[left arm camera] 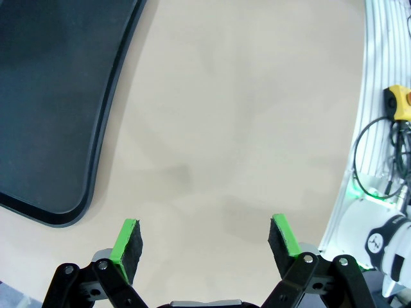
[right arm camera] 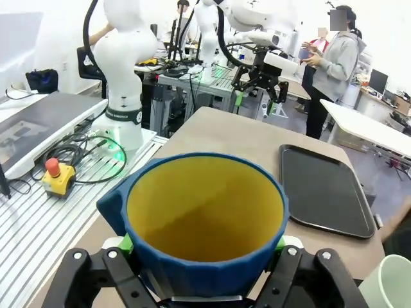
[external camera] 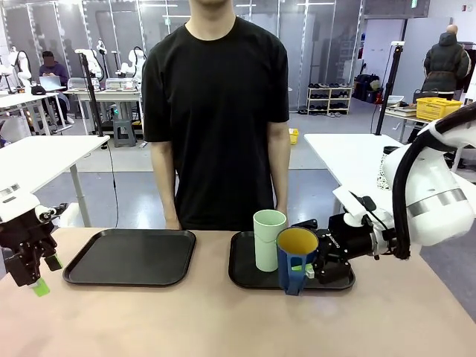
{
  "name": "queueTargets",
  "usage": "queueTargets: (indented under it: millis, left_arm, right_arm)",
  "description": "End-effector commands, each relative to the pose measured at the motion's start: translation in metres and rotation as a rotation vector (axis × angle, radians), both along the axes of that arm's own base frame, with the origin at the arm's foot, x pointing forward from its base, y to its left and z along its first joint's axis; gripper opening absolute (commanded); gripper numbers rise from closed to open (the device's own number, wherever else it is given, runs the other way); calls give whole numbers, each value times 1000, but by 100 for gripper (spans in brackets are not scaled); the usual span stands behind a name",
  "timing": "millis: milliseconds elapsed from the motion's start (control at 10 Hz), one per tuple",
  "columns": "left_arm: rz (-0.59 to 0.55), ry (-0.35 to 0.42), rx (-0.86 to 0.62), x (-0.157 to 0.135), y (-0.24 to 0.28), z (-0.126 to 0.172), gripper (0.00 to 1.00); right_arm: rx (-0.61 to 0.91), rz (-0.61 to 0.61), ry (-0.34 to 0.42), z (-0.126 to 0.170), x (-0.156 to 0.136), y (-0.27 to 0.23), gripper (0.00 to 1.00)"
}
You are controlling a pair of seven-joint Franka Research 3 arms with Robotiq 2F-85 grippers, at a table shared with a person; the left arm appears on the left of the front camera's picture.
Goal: Sort and store the cups by type.
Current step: Pick up the Handle plastic cup and place it into the empty Flat Tray.
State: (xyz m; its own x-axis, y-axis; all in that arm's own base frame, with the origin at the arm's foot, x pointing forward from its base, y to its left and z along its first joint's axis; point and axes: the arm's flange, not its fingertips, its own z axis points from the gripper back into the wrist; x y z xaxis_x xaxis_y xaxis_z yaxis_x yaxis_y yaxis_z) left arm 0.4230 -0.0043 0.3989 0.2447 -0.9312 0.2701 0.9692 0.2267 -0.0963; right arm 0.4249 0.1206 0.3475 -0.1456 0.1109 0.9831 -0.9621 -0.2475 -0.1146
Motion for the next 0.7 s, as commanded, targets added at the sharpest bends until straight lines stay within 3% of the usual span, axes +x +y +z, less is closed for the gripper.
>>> queueTargets:
  millis: [0, 400, 500, 600]
  left_arm:
    - [-4, -5, -5, 0, 1, 0, 100]
    - [-4, -5, -5, 0, 1, 0, 100]
    - [-4, -5, -5, 0, 1, 0, 100]
    - [-4, -5, -5, 0, 1, 0, 100]
  right_arm:
    - [-5, 8, -8, -1, 2, -2, 54]
    - [-5, 8, -8, -1, 2, -2, 54]
    - [-2, 1, 0, -1, 0, -1, 79]
    - [13, 26, 12, -8, 5, 20, 79]
